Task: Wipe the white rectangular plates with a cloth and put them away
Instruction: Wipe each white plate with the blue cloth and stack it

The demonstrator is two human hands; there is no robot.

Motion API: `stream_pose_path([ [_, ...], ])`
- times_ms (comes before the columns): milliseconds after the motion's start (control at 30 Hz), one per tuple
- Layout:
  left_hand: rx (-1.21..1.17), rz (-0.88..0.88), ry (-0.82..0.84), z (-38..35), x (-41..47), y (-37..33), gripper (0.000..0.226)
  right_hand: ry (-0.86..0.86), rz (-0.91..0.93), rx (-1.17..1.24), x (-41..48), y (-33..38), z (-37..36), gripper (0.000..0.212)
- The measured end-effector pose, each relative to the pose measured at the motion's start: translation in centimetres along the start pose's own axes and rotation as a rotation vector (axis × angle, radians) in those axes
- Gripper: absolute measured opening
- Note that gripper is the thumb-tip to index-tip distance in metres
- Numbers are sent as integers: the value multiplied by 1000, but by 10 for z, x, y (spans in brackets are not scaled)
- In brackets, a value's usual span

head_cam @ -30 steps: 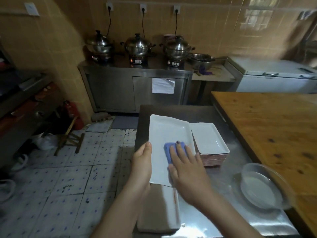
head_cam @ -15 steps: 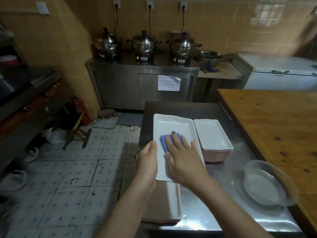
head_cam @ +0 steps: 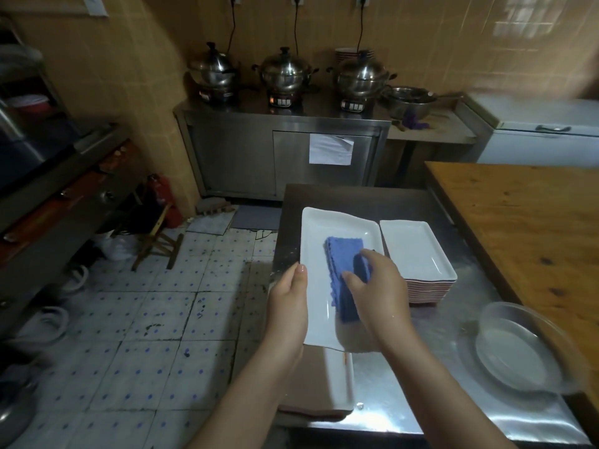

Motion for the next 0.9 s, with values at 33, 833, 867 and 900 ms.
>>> stream_pose_path([
  [33, 1, 1, -2, 2, 0, 3, 32, 22, -49, 58, 2, -6, -1, 53],
  [833, 298, 293, -144, 67, 4, 137, 19, 490, -516, 677, -20, -115, -102, 17],
  [867, 312, 296, -159, 72, 5, 142, 20, 483, -523, 686, -20, -118, -102, 18],
  [900, 324, 297, -165, 75, 6, 146, 22, 477, -529, 693, -21, -120, -103, 18],
])
Point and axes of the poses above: each hand's wrist, its own x-axis towards the middle knuckle, its own z-axis out of the back of the hand, y = z × x, the point moved 10 cm from there along x, towards the middle knuckle, and after that the axes turned 7 degrees about -x, right-handed, at the moved point
